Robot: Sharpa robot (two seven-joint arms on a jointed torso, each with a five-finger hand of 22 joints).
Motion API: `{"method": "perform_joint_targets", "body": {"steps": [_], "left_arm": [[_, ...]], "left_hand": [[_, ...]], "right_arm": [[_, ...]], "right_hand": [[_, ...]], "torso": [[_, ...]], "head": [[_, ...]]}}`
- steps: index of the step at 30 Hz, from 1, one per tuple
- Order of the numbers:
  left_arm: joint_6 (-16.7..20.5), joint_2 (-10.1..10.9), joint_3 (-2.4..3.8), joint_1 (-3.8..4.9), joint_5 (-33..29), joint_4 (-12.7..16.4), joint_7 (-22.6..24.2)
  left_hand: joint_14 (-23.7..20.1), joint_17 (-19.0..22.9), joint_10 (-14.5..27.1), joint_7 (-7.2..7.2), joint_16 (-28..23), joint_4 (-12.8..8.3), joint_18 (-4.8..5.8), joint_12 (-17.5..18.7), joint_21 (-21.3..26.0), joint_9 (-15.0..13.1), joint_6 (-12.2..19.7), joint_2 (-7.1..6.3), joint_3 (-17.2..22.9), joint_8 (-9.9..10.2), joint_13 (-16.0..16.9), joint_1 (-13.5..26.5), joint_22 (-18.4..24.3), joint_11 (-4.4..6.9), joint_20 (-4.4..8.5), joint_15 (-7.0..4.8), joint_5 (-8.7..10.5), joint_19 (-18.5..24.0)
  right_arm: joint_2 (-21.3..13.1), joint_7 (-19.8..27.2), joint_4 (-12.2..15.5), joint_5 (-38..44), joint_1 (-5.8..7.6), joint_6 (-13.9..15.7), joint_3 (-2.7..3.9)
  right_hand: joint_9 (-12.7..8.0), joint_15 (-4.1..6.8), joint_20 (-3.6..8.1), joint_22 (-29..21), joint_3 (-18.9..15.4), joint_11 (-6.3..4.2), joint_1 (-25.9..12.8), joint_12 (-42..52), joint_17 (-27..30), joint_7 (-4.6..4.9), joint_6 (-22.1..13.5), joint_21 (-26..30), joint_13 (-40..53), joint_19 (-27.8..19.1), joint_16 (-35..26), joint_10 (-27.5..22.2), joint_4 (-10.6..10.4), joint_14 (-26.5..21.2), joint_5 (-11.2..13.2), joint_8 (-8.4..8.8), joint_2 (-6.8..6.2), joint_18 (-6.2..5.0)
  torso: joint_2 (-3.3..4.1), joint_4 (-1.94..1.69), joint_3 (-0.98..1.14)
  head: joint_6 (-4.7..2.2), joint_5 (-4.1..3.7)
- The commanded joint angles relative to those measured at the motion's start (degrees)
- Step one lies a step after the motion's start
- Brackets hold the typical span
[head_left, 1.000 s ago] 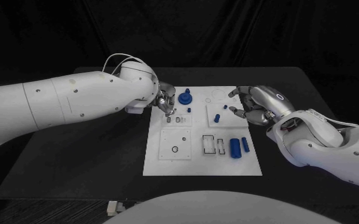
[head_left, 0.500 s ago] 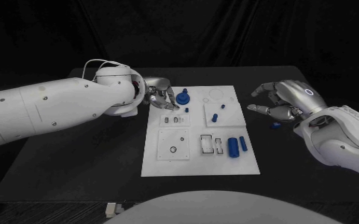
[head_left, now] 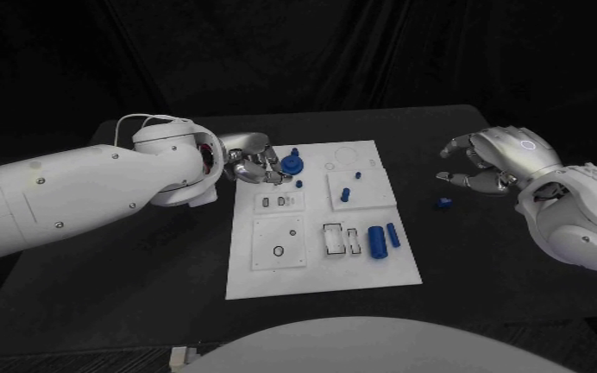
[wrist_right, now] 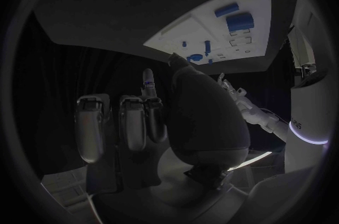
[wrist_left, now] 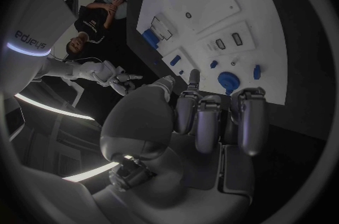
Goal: Assemble the parts on the task board
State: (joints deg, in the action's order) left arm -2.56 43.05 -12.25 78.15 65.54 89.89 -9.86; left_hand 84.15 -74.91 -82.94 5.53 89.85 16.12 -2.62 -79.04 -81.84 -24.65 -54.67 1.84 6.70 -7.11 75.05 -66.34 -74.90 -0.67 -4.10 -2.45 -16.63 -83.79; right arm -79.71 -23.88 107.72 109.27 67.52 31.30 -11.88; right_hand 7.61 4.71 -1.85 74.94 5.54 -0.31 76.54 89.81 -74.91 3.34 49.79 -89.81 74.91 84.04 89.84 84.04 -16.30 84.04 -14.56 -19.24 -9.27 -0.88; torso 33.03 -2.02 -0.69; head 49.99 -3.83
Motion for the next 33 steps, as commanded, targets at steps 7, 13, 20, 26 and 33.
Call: {"method": "perform_joint_targets", "body": {"steps": [7, 13, 20, 26, 33], "left_arm": [[1.1, 0.4, 0.04, -0.46, -2.4, 0.4, 1.3], [1.0, 0.5, 0.04, -0.89, -2.4, 0.4, 1.2], [1.5, 0.7, 0.04, -1.18, -2.5, 0.6, 1.3], [1.3, 0.8, 0.04, -1.31, -2.5, 0.7, 1.1], [1.3, 0.8, 0.04, -1.5, -2.5, 0.8, 1.1]], "left_hand": [[5.8, -15.1, 0.1, 0.36, 0.1, -0.1, 0.55, 0.3, 0.2, 1.3, 0.1, -0.01, -1.3, 0.7, 2.8, -2.5, -12.4, -0.27, -0.24, 0.4, -2.2, -0.8], [5.8, -15.0, 0.3, 0.39, 0.1, -0.2, 0.51, 0.5, 0.4, 1.6, 0.1, 0.09, -1.6, 0.8, 2.6, -3.0, -12.3, -0.32, -0.26, 0.43, -2.57, -0.6], [5.8, -15.0, 0.3, 0.46, 0.1, -0.3, 0.49, 0.5, 0.4, 1.9, 0.3, 0.06, -1.8, 1.0, 2.6, -3.4, -12.3, -0.34, -0.28, 0.45, -2.74, -0.6], [5.7, -14.8, 0.5, 0.49, 0.0, -0.3, 0.44, 0.7, 0.6, 2.0, 0.4, 0.11, -1.9, 1.0, 2.4, -3.6, -12.2, -0.36, -0.29, 0.46, -2.82, -0.5], [5.6, -14.8, 0.5, 0.49, -0.1, -0.4, 0.42, 0.7, 0.7, 2.0, 0.4, 0.12, -1.9, 1.0, 2.3, -3.6, -12.2, -0.36, -0.29, 0.46, -2.83, -0.4]], "right_arm": [[0.5, -2.4, -3.0, 4.0, -0.37, -8.6, -0.05], [1.0, -1.4, -4.4, 4.8, -0.62, -11.7, -0.08], [2.1, -0.7, -5.8, 5.0, -1.6, -13.8, -0.08], [3.0, -0.1, -6.9, 5.0, -2.41, -14.9, -0.09], [4.0, 0.3, -7.9, 5.0, -3.05, -15.7, -0.1]], "right_hand": [[0.2, 0.66, 0.64, 15.1, 8.3, -1.15, 1.5, 0.2, -15.1, -0.32, -0.6, -0.2, 15.1, 6.0, 0.2, 6.0, -0.2, 6.0, 11.7, 3.05, -4.41, 0.88], [0.2, 1.27, 1.16, 15.1, 8.9, -2.17, 4.2, 0.2, -15.1, -1.47, -1.6, -0.2, 15.1, 6.0, 0.2, 6.0, 0.5, 6.0, 11.6, 4.16, -4.66, 0.88], [0.0, 1.48, 1.4, 15.1, 8.2, -2.36, 4.1, 0.2, -15.1, -1.62, -2.6, -0.2, 15.1, 6.0, 0.2, 6.0, 0.1, 6.0, 11.8, 4.99, -5.2, 0.88], [0.0, 1.68, 1.68, 15.1, 5.0, -2.49, 2.9, 0.2, -15.1, -1.72, -2.9, -0.2, 15.1, 6.0, 0.1, 6.0, -0.3, 6.0, 11.8, 5.51, -5.46, 0.88], [0.0, 1.72, 1.75, 15.1, 4.2, -2.5, 3.8, 0.2, -14.8, -1.72, -2.8, -0.2, 15.1, 6.0, 0.0, 6.0, -0.1, 5.9, 11.8, 5.64, -5.14, 0.88]], "torso": [[0.06, 0.09, 0.07], [0.12, 0.0, 0.07], [0.05, 0.07, 0.08], [0.07, 0.02, 0.08], [0.09, 0.04, 0.08]], "head": [[0.01, -0.24], [0.01, -0.61], [0.01, -0.7], [0.01, -0.83], [0.01, -0.92]]}}
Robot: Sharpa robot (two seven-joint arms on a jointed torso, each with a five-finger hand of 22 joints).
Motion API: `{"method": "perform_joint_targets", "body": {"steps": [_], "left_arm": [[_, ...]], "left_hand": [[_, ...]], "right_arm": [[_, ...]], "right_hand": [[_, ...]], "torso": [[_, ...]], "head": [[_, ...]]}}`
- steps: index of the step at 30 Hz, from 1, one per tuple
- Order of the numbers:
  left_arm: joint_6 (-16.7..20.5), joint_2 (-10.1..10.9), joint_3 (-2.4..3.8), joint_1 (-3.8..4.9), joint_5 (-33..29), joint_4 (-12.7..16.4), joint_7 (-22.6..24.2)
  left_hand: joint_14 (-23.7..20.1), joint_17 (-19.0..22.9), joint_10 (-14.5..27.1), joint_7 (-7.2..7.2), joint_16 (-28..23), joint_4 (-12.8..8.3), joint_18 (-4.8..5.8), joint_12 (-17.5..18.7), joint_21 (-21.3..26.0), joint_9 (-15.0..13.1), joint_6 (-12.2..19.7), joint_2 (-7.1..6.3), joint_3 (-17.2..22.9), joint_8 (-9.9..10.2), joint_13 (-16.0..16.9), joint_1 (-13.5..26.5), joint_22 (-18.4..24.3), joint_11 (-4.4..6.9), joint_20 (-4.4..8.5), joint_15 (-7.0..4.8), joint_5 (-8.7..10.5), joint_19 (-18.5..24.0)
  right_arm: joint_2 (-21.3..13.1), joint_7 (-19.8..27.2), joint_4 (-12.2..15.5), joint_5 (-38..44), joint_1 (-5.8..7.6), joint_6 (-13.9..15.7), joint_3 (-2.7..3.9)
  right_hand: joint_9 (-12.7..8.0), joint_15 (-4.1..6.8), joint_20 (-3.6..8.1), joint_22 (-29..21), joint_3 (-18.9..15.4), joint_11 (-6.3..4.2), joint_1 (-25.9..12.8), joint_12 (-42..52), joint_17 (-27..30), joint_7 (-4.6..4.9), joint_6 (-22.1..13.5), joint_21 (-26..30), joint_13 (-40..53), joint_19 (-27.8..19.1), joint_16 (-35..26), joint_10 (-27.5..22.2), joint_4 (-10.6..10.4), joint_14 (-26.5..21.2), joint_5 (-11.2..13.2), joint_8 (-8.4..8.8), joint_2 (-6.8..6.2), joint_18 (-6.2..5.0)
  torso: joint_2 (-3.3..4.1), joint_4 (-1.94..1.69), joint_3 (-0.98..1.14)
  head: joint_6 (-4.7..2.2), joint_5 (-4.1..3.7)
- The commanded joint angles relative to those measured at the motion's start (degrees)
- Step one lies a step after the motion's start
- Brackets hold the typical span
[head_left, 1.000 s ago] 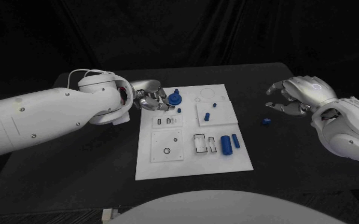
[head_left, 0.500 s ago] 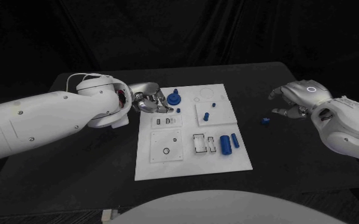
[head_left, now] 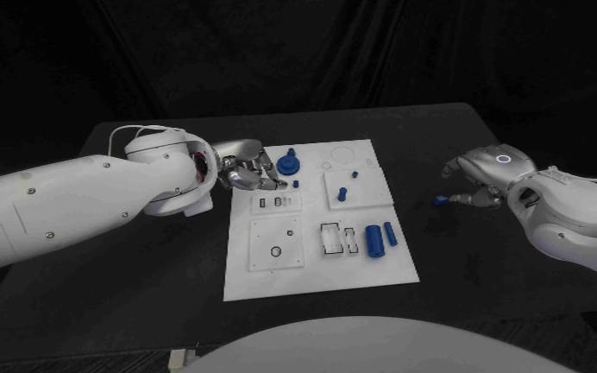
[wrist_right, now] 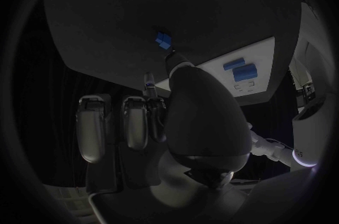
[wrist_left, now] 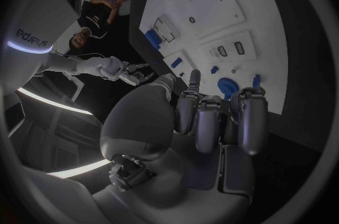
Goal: Assemble the parts on the task board
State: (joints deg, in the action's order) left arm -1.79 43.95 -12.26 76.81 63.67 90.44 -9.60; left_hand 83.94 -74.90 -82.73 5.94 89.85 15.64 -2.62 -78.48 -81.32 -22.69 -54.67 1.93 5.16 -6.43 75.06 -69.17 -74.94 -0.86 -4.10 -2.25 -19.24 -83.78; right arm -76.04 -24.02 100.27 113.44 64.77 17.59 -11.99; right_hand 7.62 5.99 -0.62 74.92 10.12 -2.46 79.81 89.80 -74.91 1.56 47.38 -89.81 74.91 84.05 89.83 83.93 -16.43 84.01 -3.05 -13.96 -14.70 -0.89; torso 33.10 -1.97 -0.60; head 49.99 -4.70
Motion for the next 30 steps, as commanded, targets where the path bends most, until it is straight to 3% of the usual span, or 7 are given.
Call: {"method": "perform_joint_targets", "body": {"steps": [1, 12, 15, 19, 21, 29, 30], "left_arm": [[0.5, -0.1, 0.05, -0.19, -0.6, 0.2, 0.9], [0.3, 0.0, 0.05, -0.53, -0.6, 0.2, 0.9], [0.3, 0.0, 0.05, -0.66, -0.6, 0.2, 1.0], [0.1, 0.0, 0.05, -0.79, -0.6, 0.2, 1.0], [0.1, 0.0, 0.05, -0.83, -0.6, 0.3, 1.0], [-0.1, 0.1, 0.05, -0.96, -0.6, 0.3, 1.0], [-0.1, 0.1, 0.05, -0.97, -0.6, 0.3, 1.0]], "left_hand": [[5.9, -14.8, 0.3, 0.09, -0.1, 0.1, 0.4, 0.2, 0.3, 0.1, 0.4, 0.04, -0.4, 0.4, 2.3, -0.8, -12.1, -0.17, -0.3, 0.27, -0.24, -0.4], [5.8, -14.7, 0.3, 0.1, -0.1, 0.1, 0.39, 0.3, 0.3, 0.1, 0.5, 0.05, -0.5, 0.4, 2.2, -0.9, -12.1, -0.19, -0.3, 0.28, -0.25, -0.3], [5.8, -14.7, 0.4, 0.11, -0.1, 0.1, 0.37, 0.3, 0.4, 0.2, 0.5, 0.08, -0.5, 0.4, 2.2, -0.9, -12.1, -0.2, -0.31, 0.29, -0.26, -0.3], [5.8, -14.6, 0.4, 0.11, -0.2, 0.0, 0.35, 0.4, 0.5, 0.2, 0.5, 0.14, -0.5, 0.4, 2.1, -1.0, -12.1, -0.22, -0.31, 0.3, -0.28, -0.2], [5.8, -14.6, 0.4, 0.11, -0.2, 0.0, 0.35, 0.4, 0.5, 0.2, 0.5, 0.14, -0.5, 0.4, 2.1, -1.0, -12.1, -0.22, -0.31, 0.3, -0.28, -0.2], [5.7, -14.5, 0.5, 0.13, -0.2, 0.0, 0.31, 0.5, 0.7, 0.3, 0.4, 0.27, -0.6, 0.4, 2.0, -1.2, -12.0, -0.26, -0.33, 0.33, -0.33, -0.1], [5.7, -14.5, 0.5, 0.13, -0.2, 0.0, 0.31, 0.5, 0.7, 0.3, 0.4, 0.27, -0.6, 0.4, 2.0, -1.2, -12.0, -0.26, -0.33, 0.33, -0.33, -0.1]], "right_arm": [[0.6, 0.5, -0.6, 0.9, -0.41, -2.1, 0.02], [2.7, 1.0, -2.3, 0.9, -1.3, -2.2, 0.02], [3.4, 1.2, -2.9, 0.9, -1.65, -2.2, 0.02], [4.2, 1.4, -3.8, 0.9, -2.31, -2.3, 0.02], [4.5, 1.5, -4.2, 0.9, -2.64, -2.3, 0.02], [5.6, 2.0, -5.3, 0.7, -3.79, -1.5, 0.02], [5.7, 2.1, -5.4, 0.7, -3.88, -1.3, 0.03]], "right_hand": [[0.0, 0.44, 0.52, 15.1, -0.4, -0.35, 0.5, 0.2, -14.8, 0.06, -0.4, -0.2, 15.1, 5.9, 0.0, 6.1, 0.1, 5.9, 0.3, 0.37, 0.3, 0.89], [0.3, 0.43, 0.53, 15.1, -0.7, -0.31, 0.9, 0.2, -14.8, 0.1, 0.4, -0.2, 15.1, 5.9, 0.0, 6.1, 0.0, 5.9, 0.3, 0.0, 0.46, 0.89], [0.8, 0.31, 0.43, 15.1, 0.1, -0.22, 2.4, 0.2, -14.7, 0.12, 1.8, -0.2, 15.1, 5.9, 0.0, 6.1, 0.2, 5.9, -0.2, -0.64, 1.17, 0.89], [1.6, 0.23, 0.32, 15.1, 1.3, -0.18, 3.6, 0.2, -14.6, 0.07, 3.0, -0.2, 15.1, 5.9, 0.0, 6.1, 0.3, 5.9, -3.0, -1.14, 1.45, 0.89], [1.8, 0.21, 0.31, 15.1, 2.5, -0.17, 4.0, 0.2, -14.6, 0.1, 3.2, -0.2, 15.1, 5.9, 0.0, 6.1, 0.4, 5.9, -3.1, -1.16, 1.42, 0.89], [4.8, 0.09, 0.26, 15.1, 6.8, -0.16, 4.4, 0.2, -14.5, -0.06, 7.5, -0.2, 15.1, 5.9, -0.1, 6.1, 1.3, 5.9, -11.5, -3.22, 1.08, 0.89], [5.2, 0.12, 0.26, 15.1, 7.7, -0.17, 4.4, 0.2, -14.4, -0.09, 7.9, -0.2, 15.1, 5.9, -0.1, 6.1, 1.4, 5.9, -11.6, -3.4, 1.1, 0.89]], "torso": [[0.02, 0.01, 0.0], [0.01, -0.01, 0.0], [0.03, -0.02, 0.0], [-0.02, 0.0, 0.01], [-0.02, -0.01, -0.01], [0.0, -0.01, 0.0], [0.01, -0.02, 0.0]], "head": [[0.01, -0.06], [0.01, -0.02], [0.01, -0.03], [0.01, 0.08], [0.01, 0.15], [0.01, 0.2], [0.01, 0.18]]}}
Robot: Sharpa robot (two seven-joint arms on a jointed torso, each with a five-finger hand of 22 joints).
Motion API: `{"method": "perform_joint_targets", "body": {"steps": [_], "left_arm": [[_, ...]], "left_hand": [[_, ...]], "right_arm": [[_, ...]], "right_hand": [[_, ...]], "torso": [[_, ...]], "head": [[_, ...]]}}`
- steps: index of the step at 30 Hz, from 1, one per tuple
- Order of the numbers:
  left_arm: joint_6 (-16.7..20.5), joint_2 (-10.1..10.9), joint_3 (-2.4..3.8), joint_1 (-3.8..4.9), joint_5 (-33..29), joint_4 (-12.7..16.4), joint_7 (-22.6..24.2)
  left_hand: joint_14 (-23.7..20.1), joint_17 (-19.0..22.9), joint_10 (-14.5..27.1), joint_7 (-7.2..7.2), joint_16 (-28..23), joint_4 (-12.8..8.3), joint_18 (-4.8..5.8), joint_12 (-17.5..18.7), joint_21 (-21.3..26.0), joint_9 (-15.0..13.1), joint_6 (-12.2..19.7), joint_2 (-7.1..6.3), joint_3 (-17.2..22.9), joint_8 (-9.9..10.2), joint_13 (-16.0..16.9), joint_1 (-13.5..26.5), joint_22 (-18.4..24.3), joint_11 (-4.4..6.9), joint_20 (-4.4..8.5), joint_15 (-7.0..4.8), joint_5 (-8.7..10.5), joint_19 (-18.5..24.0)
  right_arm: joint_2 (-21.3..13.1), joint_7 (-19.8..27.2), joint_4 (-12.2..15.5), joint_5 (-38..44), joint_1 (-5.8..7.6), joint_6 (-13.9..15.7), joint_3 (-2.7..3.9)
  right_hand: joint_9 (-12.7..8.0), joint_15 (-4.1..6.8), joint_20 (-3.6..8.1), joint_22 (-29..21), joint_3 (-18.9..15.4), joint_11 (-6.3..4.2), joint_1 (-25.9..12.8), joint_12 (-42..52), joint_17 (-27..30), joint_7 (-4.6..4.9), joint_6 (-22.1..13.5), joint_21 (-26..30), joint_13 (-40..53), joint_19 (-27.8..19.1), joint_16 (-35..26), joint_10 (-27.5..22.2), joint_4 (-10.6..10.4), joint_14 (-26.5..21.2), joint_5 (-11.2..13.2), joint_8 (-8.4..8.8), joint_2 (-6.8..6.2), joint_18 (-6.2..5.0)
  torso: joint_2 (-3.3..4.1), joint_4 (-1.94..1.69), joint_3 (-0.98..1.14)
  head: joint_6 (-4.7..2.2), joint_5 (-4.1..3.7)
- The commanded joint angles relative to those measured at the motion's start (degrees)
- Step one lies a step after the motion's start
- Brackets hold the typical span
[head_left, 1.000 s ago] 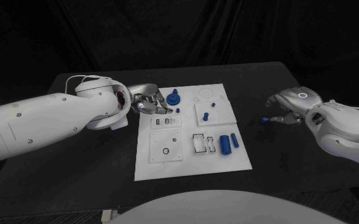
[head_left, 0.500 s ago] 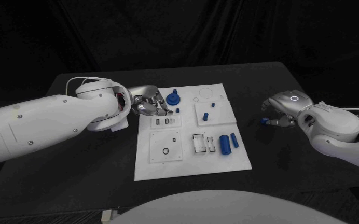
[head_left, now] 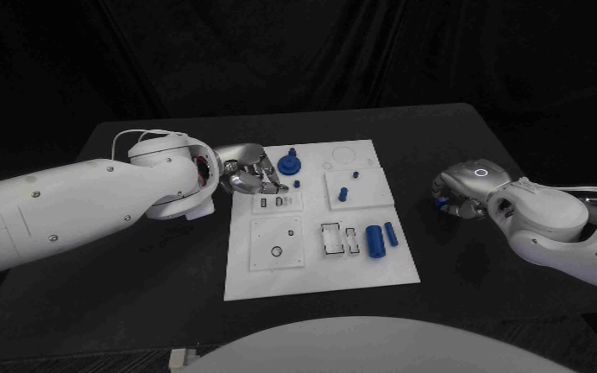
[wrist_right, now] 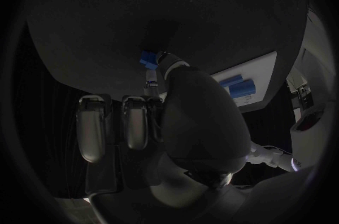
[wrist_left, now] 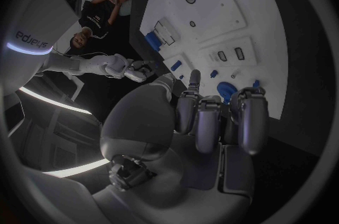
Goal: Assemble the parts on the task board
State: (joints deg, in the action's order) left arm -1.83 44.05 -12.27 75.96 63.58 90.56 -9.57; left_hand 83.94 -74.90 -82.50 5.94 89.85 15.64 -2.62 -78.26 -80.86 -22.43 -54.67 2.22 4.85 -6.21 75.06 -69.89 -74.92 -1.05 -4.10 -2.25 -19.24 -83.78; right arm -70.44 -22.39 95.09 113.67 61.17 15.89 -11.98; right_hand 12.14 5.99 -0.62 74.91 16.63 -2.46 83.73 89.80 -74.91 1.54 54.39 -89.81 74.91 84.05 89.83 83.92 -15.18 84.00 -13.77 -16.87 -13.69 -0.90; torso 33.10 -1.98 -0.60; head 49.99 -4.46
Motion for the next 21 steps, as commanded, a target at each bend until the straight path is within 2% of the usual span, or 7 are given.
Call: {"method": "perform_joint_targets", "body": {"steps": [1, 9, 13, 16, 18, 21], "left_arm": [[-0.1, 0.0, 0.05, -0.14, -0.5, 0.2, 1.0], [0.0, 0.0, 0.05, -0.24, -0.5, 0.2, 0.9], [-0.1, 0.0, 0.05, -0.28, -0.5, 0.2, 0.9], [-0.1, 0.0, 0.05, -0.34, -0.5, 0.1, 0.9], [-0.2, 0.0, 0.05, -0.38, -0.5, 0.1, 0.8], [-0.3, 0.1, 0.05, -0.47, -0.5, 0.1, 0.7]], "left_hand": [[5.7, -14.5, 0.3, 0.14, -0.2, 0.0, 0.31, 0.3, 0.2, 0.0, 0.4, -0.03, -0.3, 0.2, 2.0, -0.5, -12.0, -0.08, -0.33, 0.34, -0.33, -0.1], [5.7, -14.5, 0.4, 0.16, -0.3, 0.0, 0.28, 0.4, 0.3, 0.1, 0.4, 0.06, -0.3, 0.2, 1.9, -0.6, -12.0, -0.11, -0.35, 0.36, -0.37, 0.0], [5.6, -14.4, 0.4, 0.17, -0.3, -0.1, 0.27, 0.4, 0.4, 0.2, 0.4, 0.18, -0.3, 0.2, 1.8, -0.8, -12.0, -0.14, -0.37, 0.39, -0.41, 0.0], [5.6, -14.4, 0.5, 0.18, -0.3, -0.1, 0.26, 0.5, 0.4, 0.3, 0.4, 0.27, -0.4, 0.2, 1.8, -0.9, -11.9, -0.16, -0.39, 0.41, -0.43, 0.1], [5.5, -14.3, 0.6, 0.18, -0.4, -0.1, 0.23, 0.6, 0.6, 0.3, 0.4, 0.35, -0.4, 0.2, 1.7, -1.0, -11.9, -0.17, -0.4, 0.42, -0.45, 0.1], [5.5, -14.2, 0.6, 0.19, -0.4, -0.1, 0.22, 0.7, 0.6, 0.4, 0.4, 0.45, -0.4, 0.2, 1.6, -1.1, -11.9, -0.19, -0.41, 0.44, -0.46, 0.2]], "right_arm": [[0.2, 0.5, -0.4, 0.4, -0.35, 0.5, 0.02], [0.9, 0.8, -1.6, 0.2, -0.65, 2.0, 0.02], [1.0, 1.1, -1.8, 0.2, -0.69, 3.2, 0.02], [1.1, 1.5, -1.8, 0.2, -0.71, 4.5, 0.02], [1.2, 1.8, -1.8, 0.2, -0.71, 5.4, 0.02], [1.2, 2.3, -1.6, 0.1, -0.72, 6.6, 0.02]], "right_hand": [[0.9, 0.13, 0.27, 15.1, 1.8, -0.16, 0.4, 0.2, -14.5, -0.08, 1.0, -0.2, 15.1, 5.9, -0.1, 6.1, 0.3, 5.9, -0.8, -0.55, 0.02, 0.9], [2.5, 0.16, 0.24, 15.1, 4.5, -0.17, -0.6, 0.2, -14.4, -0.11, 2.2, -0.2, 15.1, 5.9, -0.1, 6.1, 0.8, 5.9, -2.4, -1.19, -0.23, 0.9], [4.4, 0.09, 0.2, 15.1, 5.9, -0.05, -1.1, 0.2, -14.4, -0.24, 4.2, -0.2, 15.1, 5.9, -0.1, 6.1, 1.7, 5.9, -3.9, -2.5, 0.1, 0.9], [7.1, 0.07, 0.24, 15.1, 6.6, -0.09, -1.5, 0.2, -14.5, -0.43, 6.8, -0.2, 15.1, 5.9, -0.1, 6.1, 2.7, 5.9, -5.0, -4.85, 0.55, 0.9], [8.5, -0.07, 0.16, 15.1, 7.2, 0.1, -1.7, 0.2, -14.4, -0.24, 7.1, -0.2, 15.1, 5.9, -0.1, 6.1, 3.4, 5.9, -6.1, -5.83, 0.72, 0.9], [9.2, -0.12, 0.07, 15.1, 7.5, 0.16, -1.8, 0.2, -14.4, -0.16, 7.1, -0.2, 15.1, 5.9, -0.1, 6.1, 3.7, 5.9, -6.6, -6.23, 0.9, 0.9]], "torso": [[0.0, 0.0, 0.0], [-0.05, 0.04, 0.0], [-0.03, 0.04, 0.0], [-0.04, 0.04, 0.01], [-0.02, 0.02, 0.0], [0.0, 0.01, 0.0]], "head": [[0.01, -0.04], [0.01, 0.27], [0.01, 0.5], [0.01, 0.54], [0.01, 0.59], [0.01, 0.75]]}}
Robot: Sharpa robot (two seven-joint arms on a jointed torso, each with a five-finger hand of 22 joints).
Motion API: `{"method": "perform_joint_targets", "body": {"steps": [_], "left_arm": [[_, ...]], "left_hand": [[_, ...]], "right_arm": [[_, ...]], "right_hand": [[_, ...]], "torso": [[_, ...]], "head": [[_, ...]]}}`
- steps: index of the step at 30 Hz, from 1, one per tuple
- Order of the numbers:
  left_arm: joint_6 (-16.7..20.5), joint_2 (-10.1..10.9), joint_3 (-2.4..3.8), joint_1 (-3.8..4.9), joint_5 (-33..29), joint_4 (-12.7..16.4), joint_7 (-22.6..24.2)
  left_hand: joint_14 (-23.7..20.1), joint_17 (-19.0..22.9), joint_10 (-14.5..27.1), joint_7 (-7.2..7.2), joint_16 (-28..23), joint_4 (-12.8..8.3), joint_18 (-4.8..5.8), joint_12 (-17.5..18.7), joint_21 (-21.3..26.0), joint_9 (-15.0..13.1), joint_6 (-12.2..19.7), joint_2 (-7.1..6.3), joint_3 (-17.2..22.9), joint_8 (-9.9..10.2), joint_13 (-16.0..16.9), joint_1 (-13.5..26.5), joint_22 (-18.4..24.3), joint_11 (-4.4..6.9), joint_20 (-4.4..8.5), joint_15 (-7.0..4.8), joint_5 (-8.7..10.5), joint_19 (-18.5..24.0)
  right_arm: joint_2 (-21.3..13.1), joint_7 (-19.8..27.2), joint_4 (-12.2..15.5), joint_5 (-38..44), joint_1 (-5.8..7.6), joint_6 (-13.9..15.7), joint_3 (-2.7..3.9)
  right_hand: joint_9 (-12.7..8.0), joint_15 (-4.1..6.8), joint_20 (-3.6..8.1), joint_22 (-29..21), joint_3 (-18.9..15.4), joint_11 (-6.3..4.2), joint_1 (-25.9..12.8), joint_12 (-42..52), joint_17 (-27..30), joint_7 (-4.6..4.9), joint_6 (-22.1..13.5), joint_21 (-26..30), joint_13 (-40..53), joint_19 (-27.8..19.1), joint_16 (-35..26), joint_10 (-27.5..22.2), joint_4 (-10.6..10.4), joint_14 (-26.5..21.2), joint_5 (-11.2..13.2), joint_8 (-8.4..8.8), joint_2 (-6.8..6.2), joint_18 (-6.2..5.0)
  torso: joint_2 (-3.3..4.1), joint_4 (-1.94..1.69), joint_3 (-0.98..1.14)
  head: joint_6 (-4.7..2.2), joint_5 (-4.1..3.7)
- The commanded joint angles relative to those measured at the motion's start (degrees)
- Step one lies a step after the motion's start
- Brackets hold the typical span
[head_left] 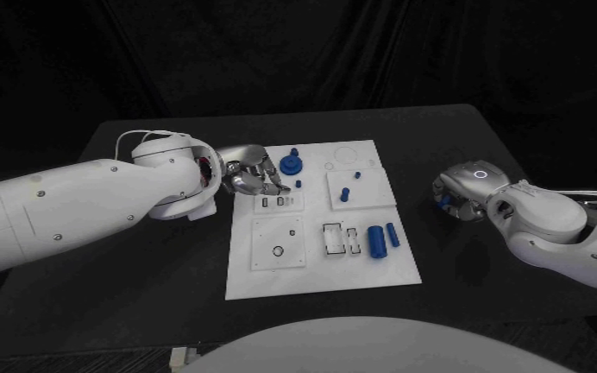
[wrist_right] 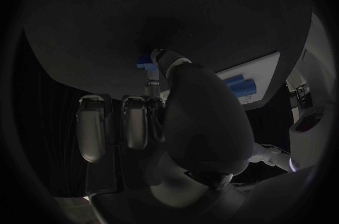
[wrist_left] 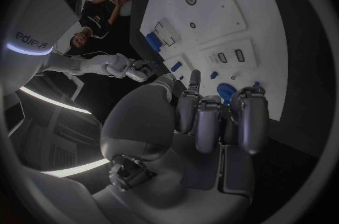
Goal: Assemble the parts on the task board
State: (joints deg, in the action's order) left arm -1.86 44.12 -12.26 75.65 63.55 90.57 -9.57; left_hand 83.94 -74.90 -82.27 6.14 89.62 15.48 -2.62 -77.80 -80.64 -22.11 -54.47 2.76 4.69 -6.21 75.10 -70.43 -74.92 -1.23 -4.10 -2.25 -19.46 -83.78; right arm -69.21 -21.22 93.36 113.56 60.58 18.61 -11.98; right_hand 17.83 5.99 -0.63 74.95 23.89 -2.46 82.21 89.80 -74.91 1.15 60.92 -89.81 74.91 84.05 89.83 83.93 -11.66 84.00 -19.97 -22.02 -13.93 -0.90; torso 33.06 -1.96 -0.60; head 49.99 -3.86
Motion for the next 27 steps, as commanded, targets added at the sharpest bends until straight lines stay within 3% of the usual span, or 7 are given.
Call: {"method": "perform_joint_targets", "body": {"steps": [1, 5, 10, 14, 18, 22, 27], "left_arm": [[-0.3, 0.0, 0.05, -0.19, -0.5, 0.1, 0.7], [-0.6, 0.2, 0.05, -0.3, -0.5, 0.1, 0.6], [-0.9, 0.1, 0.05, -0.43, -0.5, 0.0, 0.5], [-1.0, 0.0, 0.05, -0.48, -0.5, -0.1, 0.5], [-1.2, 0.0, 0.05, -0.53, -0.5, -0.1, 0.7], [-1.1, 0.3, 0.04, -0.55, -0.5, 0.2, 1.0], [-0.9, 1.2, 0.04, -0.56, 0.5, 0.6, 1.5]], "left_hand": [[5.5, -14.2, 0.4, -0.02, -0.2, 0.0, 0.23, 0.2, 0.4, 0.0, 0.2, -0.09, -0.2, 0.2, 1.5, -0.6, -11.9, 0.0, -0.41, 0.44, -0.24, 0.2], [5.4, -14.0, 0.5, 0.01, -0.3, 0.0, 0.17, 0.4, 0.6, 0.1, 0.1, 0.1, -0.3, 0.2, 1.3, -0.7, -11.8, -0.02, -0.43, 0.46, -0.22, 0.3], [5.2, -13.8, 0.7, 0.03, -0.5, 0.1, 0.11, 0.6, 0.9, 0.2, 0.1, 0.31, -0.3, 0.2, 1.1, -0.8, -11.7, -0.04, -0.46, 0.49, -0.19, 0.5], [5.2, -13.7, 0.8, 0.03, -0.5, 0.0, 0.08, 0.8, 1.0, 0.4, 0.1, 0.39, -0.4, 0.2, 1.0, -1.0, -11.7, -0.03, -0.48, 0.5, -0.16, 0.6], [5.1, -13.6, 1.0, 0.02, -0.6, -0.9, 0.07, 0.9, 1.0, 0.8, 0.2, 0.43, -0.6, 0.3, 0.8, -2.4, -11.7, 0.01, -0.51, 0.48, -0.26, 0.6], [5.1, -13.6, 1.2, 0.0, -0.6, -2.8, 0.03, 1.1, 1.2, 1.4, 0.2, 0.62, -0.3, 0.3, 0.7, -4.6, -11.6, 0.05, -0.49, 0.44, -1.42, 0.8], [5.0, -13.5, 1.3, -0.03, -0.7, -5.4, 0.01, 1.2, 1.3, 2.0, 0.1, 0.61, 0.7, 0.3, 0.6, -7.1, -11.6, 0.16, -0.43, 0.36, -2.96, 0.8]], "right_arm": [[0.0, 1.3, 0.2, 0.3, -0.13, 4.3, 0.02], [-0.5, 1.7, 1.5, 0.1, -0.12, 5.3, 0.04], [-2.3, 2.3, 6.4, -3.3, 0.42, 6.7, 0.09], [-2.1, 4.3, 10.2, -10.8, 3.18, 7.6, 0.11], [0.6, 8.9, 13.4, -24.7, 6.53, 8.4, 0.13], [5.0, 14.5, 13.3, -36.1, 8.13, 7.9, 0.15], [11.4, 20.4, 10.1, -45.4, 8.65, 4.4, 0.15]], "right_hand": [[4.1, -0.2, 0.01, 15.1, 0.5, 0.28, -0.4, 0.2, -14.3, 0.33, 0.6, -0.2, 15.1, 5.9, -0.2, 6.1, 0.4, 5.8, -0.5, -1.45, 1.19, 0.9], [4.7, -0.29, -0.1, 15.1, 0.8, 0.35, -0.9, 0.2, -14.1, 0.34, 0.4, -0.2, 15.1, 5.9, -0.3, 6.1, 0.5, 5.8, 0.3, -1.73, 1.16, 0.9], [5.6, -0.34, -0.19, 15.0, 1.2, 0.41, -1.2, 0.2, -13.8, 0.46, -0.1, -0.1, 15.1, 5.9, -0.4, 6.1, 0.7, 5.7, 2.4, -1.81, 1.29, 0.86], [5.7, -0.38, -0.21, 15.0, 1.4, 0.58, -1.1, 0.2, -13.7, 0.77, -0.2, 0.1, 15.1, 5.8, -0.4, 6.1, 0.8, 5.7, 2.7, -1.76, 1.37, 0.83], [5.9, -0.47, -0.28, 14.9, 1.5, 0.94, -1.0, 0.2, -13.5, 1.29, -0.7, 0.2, 15.1, 5.7, -0.5, 6.1, 1.1, 5.7, 2.6, -1.51, 1.54, 0.78], [6.0, -0.61, -0.36, 14.9, 1.6, 1.22, -0.8, 0.2, -13.7, 1.66, -1.1, 0.2, 15.1, 5.7, -0.4, 6.1, 1.3, 5.7, 2.2, -1.33, 1.64, 0.79], [6.2, -0.94, -0.64, 14.9, 1.4, 1.84, -0.9, 0.2, -13.6, 2.41, -2.6, 0.3, 15.1, 5.7, -0.4, 6.1, 1.7, 5.7, 2.1, -0.59, 1.74, 0.76]], "torso": [[0.06, -0.01, 0.0], [0.05, -0.02, -0.01], [0.01, -0.02, -0.02], [0.02, 0.0, -0.01], [-0.01, 0.04, 0.01], [-0.03, 0.04, 0.0], [0.03, -0.01, -0.01]], "head": [[0.01, 0.21], [0.01, 0.57], [0.01, 1.04], [0.01, 1.38], [0.01, 1.91], [0.01, 2.54], [0.01, 3.62]]}}
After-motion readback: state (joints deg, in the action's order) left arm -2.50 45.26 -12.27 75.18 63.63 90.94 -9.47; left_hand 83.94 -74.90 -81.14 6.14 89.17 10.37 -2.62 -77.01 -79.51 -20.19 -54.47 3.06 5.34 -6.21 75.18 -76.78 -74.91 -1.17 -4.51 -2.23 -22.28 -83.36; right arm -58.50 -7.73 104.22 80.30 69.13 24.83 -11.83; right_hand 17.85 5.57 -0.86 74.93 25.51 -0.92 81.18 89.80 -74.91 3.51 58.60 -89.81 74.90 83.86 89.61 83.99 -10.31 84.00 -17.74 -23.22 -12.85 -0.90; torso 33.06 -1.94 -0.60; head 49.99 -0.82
